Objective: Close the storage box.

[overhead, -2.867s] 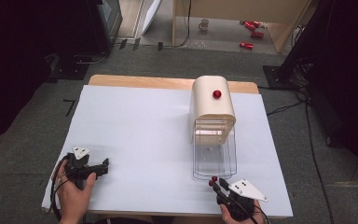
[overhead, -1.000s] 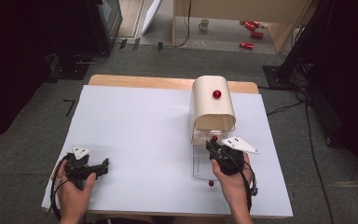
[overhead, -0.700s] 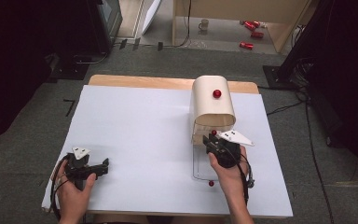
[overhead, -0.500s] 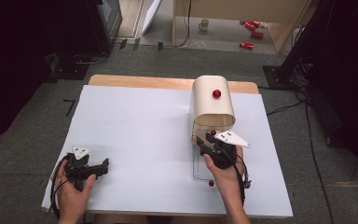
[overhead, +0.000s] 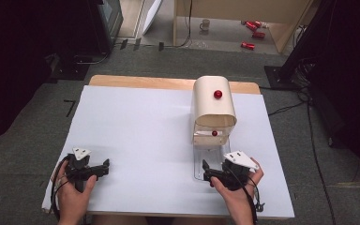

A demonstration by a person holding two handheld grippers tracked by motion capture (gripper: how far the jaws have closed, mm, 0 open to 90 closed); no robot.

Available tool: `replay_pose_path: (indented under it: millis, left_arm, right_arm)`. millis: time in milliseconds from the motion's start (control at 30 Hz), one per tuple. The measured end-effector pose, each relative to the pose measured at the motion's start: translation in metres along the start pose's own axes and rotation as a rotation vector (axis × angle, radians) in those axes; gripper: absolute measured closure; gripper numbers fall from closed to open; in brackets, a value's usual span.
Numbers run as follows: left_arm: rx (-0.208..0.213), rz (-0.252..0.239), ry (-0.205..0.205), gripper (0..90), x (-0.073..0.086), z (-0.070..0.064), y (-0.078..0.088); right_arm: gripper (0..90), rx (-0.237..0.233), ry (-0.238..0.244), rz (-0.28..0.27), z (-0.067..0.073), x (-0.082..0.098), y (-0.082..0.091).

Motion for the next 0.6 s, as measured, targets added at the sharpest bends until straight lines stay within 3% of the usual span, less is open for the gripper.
replay_pose_path:
  millis: [200, 300, 600]
  left_arm:
    - [0.000, 0.000, 0.000, 0.0, 0.000, 0.000, 0.000]
    - [0.000, 0.000, 0.000, 0.0, 0.000, 0.000, 0.000]
    - [0.000, 0.000, 0.000, 0.0, 0.000, 0.000, 0.000]
  right_arm:
    - [0.0, 0.024, -0.003, 0.016, -0.003, 0.020, 0.010]
    - [0.0, 0.059, -0.002, 0.022, -0.004, 0.036, 0.017]
    - [0.0, 0.060, -0.024, 0.058, 0.001, 0.059, 0.022]
Point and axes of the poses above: each handheld gripper's, and its own axes: y roughly backward along the jaws, x roughly out of its underside, z roughly to its left, the point moved 7 cm from there along -y, roughly forward along the jaws, and after that the axes turned 13 degrees about y, right-handed, at the moved point
